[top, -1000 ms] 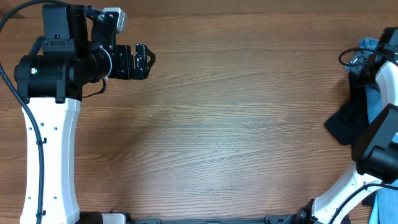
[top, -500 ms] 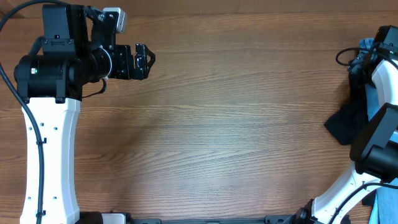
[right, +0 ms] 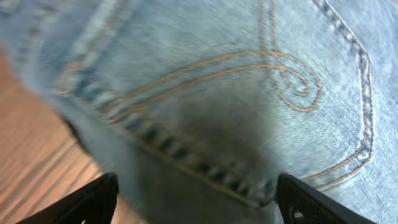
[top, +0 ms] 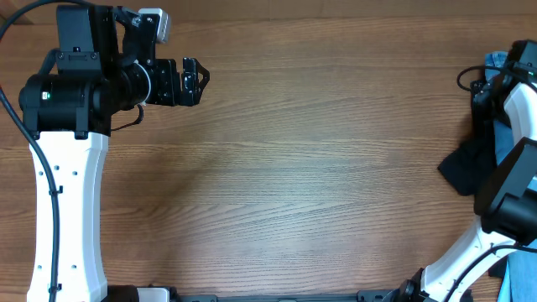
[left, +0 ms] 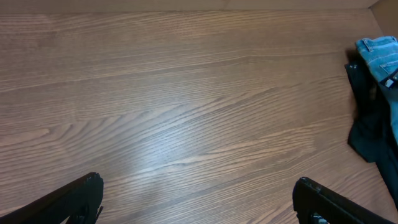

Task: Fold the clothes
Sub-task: 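Reach the right gripper into the pile and grasp the light-blue jeans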

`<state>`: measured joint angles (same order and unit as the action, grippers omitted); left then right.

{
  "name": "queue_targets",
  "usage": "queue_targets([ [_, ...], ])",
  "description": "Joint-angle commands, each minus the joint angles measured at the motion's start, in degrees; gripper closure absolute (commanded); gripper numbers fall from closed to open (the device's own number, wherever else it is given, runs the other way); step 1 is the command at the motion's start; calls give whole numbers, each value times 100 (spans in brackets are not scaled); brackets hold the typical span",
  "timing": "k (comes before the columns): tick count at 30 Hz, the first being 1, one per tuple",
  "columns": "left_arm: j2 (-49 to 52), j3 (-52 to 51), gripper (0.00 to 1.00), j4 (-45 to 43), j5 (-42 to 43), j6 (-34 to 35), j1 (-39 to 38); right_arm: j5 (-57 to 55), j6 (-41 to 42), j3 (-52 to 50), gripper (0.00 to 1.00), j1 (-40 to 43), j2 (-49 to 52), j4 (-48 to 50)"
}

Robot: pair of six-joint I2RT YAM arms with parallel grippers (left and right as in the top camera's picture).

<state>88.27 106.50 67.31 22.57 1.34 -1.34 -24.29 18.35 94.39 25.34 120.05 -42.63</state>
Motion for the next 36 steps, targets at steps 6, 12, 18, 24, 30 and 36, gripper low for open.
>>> queue_targets([
  [6, 13, 146, 0, -33, 127, -7, 46, 584, 70, 72, 70, 284, 190, -129],
  [12, 13, 146, 0, -31, 129, -7, 46, 1781, -380, 321, 88, 245, -789, -363],
  [18, 13, 146, 0, -33, 127, -9, 46, 3001, -538, 321, 96, 15, -1928, -636],
  [24, 4, 168, 0, -140, 131, -7, 59, 2785, -1029, 321, 96, -730, -2406, -629],
  [30, 2, 168, 0, -166, 127, -9, 59, 1725, -938, 319, 96, -179, -2385, -520],
  [36, 2, 168, 0, -245, 127, -9, 59, 1692, -535, 319, 94, 590, -2382, -472],
])
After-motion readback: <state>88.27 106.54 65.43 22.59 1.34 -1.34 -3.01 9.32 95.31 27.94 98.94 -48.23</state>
